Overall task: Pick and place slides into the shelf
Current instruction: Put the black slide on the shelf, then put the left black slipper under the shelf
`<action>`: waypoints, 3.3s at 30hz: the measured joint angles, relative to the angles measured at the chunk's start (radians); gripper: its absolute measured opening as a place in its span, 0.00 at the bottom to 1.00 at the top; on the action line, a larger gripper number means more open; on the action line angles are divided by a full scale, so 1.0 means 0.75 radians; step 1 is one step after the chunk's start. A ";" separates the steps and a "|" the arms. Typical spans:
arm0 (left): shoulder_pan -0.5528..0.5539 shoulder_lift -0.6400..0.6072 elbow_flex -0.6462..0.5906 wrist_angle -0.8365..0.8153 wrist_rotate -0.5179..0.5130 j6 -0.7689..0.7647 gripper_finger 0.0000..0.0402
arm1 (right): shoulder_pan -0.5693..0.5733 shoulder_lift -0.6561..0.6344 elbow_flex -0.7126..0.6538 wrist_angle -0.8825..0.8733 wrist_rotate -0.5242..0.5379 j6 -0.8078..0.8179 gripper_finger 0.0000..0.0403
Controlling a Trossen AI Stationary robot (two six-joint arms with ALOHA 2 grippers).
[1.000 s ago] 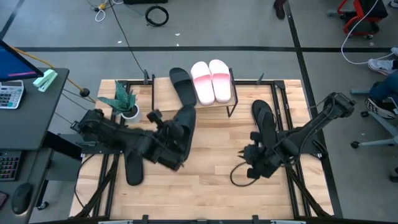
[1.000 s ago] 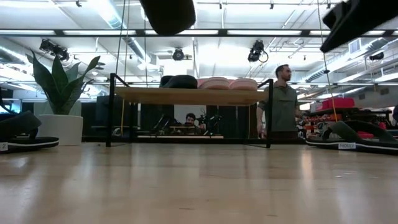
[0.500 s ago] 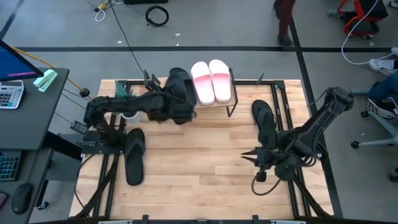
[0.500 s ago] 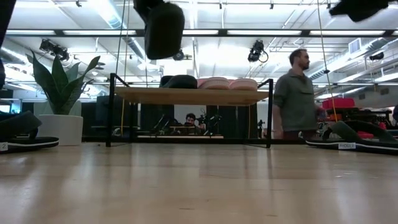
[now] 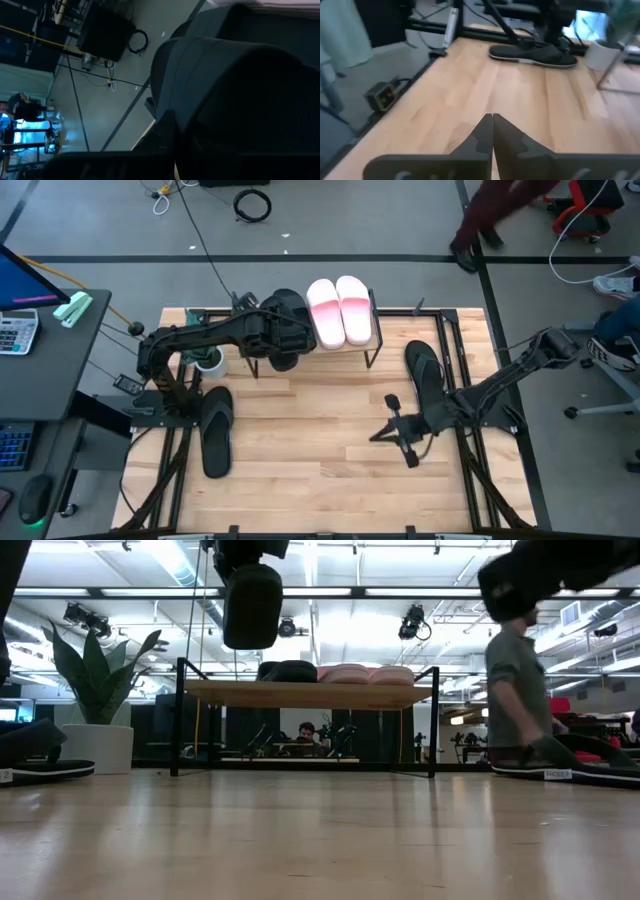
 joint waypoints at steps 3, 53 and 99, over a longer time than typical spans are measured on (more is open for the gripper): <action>0.019 0.000 -0.014 0.002 0.018 0.085 0.03 | -0.049 -0.008 -0.057 0.089 -0.068 0.020 0.04; 0.479 0.010 -0.380 0.552 0.185 0.599 0.18 | -0.091 -0.244 -0.060 0.010 -0.128 -0.180 0.04; -0.884 0.021 -0.594 0.035 0.808 -1.430 0.44 | -0.089 -0.243 -0.059 -0.162 -0.128 -0.154 0.04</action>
